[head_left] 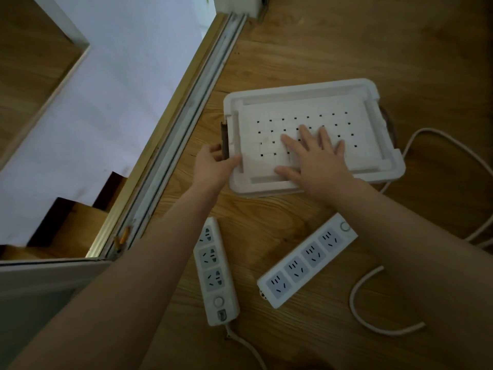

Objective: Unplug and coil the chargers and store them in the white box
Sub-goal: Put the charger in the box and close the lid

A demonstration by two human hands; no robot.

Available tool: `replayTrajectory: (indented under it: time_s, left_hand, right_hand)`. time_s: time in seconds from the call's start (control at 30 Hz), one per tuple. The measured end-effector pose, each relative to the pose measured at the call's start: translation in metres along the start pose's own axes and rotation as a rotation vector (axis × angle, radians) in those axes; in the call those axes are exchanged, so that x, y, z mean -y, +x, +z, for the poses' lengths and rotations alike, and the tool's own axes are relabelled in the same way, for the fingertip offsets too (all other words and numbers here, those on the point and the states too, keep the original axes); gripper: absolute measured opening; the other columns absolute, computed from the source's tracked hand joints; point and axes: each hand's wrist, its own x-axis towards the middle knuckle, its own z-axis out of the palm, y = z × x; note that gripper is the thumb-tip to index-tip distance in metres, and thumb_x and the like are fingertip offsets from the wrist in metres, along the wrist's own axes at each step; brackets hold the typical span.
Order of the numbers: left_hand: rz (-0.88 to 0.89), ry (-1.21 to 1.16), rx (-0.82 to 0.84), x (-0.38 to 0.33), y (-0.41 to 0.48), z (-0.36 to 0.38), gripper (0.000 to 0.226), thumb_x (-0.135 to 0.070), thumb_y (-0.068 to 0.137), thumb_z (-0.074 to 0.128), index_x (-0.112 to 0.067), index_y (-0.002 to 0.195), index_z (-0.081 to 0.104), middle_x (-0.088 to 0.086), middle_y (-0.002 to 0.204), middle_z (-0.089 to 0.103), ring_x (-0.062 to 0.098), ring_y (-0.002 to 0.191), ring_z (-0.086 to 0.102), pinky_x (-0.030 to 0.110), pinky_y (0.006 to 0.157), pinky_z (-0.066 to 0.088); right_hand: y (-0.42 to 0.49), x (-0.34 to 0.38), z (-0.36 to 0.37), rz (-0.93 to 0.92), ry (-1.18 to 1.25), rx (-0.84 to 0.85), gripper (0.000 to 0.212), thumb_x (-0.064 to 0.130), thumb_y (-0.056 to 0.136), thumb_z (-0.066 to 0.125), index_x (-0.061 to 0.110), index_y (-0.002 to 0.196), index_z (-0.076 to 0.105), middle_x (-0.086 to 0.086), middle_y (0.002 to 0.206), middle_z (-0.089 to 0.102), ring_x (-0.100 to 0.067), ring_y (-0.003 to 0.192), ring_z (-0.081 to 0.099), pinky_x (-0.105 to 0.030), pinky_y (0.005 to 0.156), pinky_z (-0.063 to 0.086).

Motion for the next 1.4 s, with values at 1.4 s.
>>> replayTrajectory:
  time_s: [1.4]
  left_hand:
    - [0.352, 0.964, -0.109, 0.016, -0.02, 0.03, 0.058, -0.025, 0.103, 0.025, -0.011, 0.15, -0.004, 0.012, 0.152, 0.025, 0.029, 0.133, 0.034, 0.046, 0.104, 0.03]
  right_hand:
    - [-0.024, -0.072, 0.023, 0.413, -0.003, -0.257, 0.061, 0.035, 0.098, 0.012, -0.003, 0.146, 0.013, -0.021, 0.155, 0.009, -0.033, 0.144, 0.008, -0.044, 0.118, 0.009]
